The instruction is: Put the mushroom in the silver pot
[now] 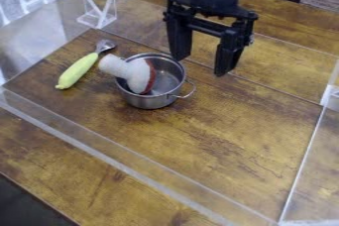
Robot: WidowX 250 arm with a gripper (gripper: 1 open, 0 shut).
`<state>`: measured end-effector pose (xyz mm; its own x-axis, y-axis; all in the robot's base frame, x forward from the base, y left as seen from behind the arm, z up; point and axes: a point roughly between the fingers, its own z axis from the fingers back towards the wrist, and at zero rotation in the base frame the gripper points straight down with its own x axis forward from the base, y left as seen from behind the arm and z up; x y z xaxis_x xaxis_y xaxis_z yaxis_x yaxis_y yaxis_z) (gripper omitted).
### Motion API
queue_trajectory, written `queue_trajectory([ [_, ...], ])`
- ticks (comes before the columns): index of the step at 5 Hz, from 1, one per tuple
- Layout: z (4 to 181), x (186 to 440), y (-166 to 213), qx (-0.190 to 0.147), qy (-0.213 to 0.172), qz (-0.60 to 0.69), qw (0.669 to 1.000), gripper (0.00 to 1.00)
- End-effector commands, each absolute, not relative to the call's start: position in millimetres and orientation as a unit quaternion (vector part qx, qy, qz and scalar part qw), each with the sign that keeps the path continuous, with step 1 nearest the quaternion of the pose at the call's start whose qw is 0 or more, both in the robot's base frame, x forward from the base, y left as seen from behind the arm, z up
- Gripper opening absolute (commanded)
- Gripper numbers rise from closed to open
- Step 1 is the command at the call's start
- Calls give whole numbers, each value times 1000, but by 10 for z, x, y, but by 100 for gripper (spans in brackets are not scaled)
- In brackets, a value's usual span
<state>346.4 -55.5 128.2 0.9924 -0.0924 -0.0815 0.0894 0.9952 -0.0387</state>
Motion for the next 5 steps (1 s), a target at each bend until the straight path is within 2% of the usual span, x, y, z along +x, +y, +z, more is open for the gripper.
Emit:
queue_trajectory([
  [1,1463,3501,-482,-20,10,-36,999,100],
  [4,1509,3414,-301,-24,6,-47,999,100],
  [5,1586,3379,-234,-27,0,-72,997,100],
])
